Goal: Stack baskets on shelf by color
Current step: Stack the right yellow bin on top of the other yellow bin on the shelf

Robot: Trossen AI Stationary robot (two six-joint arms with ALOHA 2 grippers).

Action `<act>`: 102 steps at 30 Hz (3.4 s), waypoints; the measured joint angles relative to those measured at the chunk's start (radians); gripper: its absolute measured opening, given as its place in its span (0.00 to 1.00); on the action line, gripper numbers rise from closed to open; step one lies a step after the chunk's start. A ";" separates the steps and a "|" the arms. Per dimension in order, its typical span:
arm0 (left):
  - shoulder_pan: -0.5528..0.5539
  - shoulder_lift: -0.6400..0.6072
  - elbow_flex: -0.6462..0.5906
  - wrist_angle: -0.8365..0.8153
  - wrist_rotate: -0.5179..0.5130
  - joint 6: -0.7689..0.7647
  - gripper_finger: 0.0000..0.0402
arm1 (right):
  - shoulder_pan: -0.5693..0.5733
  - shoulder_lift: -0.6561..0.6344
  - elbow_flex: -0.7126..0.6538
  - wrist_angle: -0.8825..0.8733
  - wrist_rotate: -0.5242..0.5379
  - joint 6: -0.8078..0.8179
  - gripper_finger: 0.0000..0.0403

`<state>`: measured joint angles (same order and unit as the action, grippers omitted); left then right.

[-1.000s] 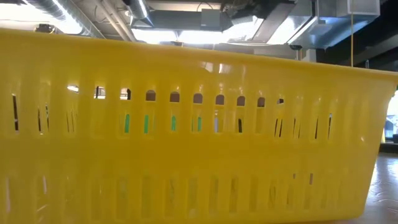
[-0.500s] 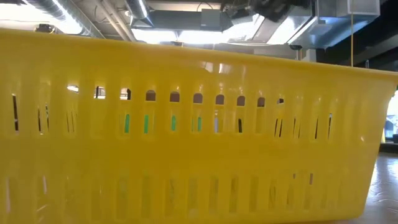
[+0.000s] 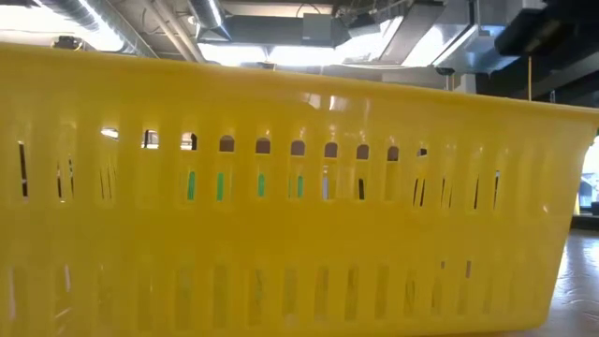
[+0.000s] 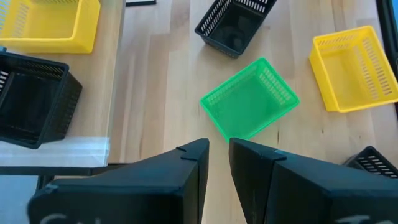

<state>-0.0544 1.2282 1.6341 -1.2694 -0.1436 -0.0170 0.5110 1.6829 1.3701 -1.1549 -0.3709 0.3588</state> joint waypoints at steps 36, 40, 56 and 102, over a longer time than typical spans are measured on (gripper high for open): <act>0.000 0.000 0.000 0.006 -0.001 0.000 0.14 | 0.067 0.000 -0.380 0.468 0.003 0.164 0.25; 0.000 0.000 0.000 0.006 0.000 0.000 0.14 | 0.067 0.000 -0.424 0.558 0.002 0.225 0.25; 0.001 0.000 0.000 0.006 -0.001 0.000 0.14 | 0.000 0.001 -0.210 0.475 -0.045 0.475 0.01; 0.002 0.000 0.000 0.018 -0.241 0.003 0.14 | -0.982 0.084 0.672 0.107 0.637 0.475 0.00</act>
<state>-0.0525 1.2282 1.6341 -1.2516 -0.3845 -0.0135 -0.4707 1.7664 2.0423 -1.0479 0.2657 0.8333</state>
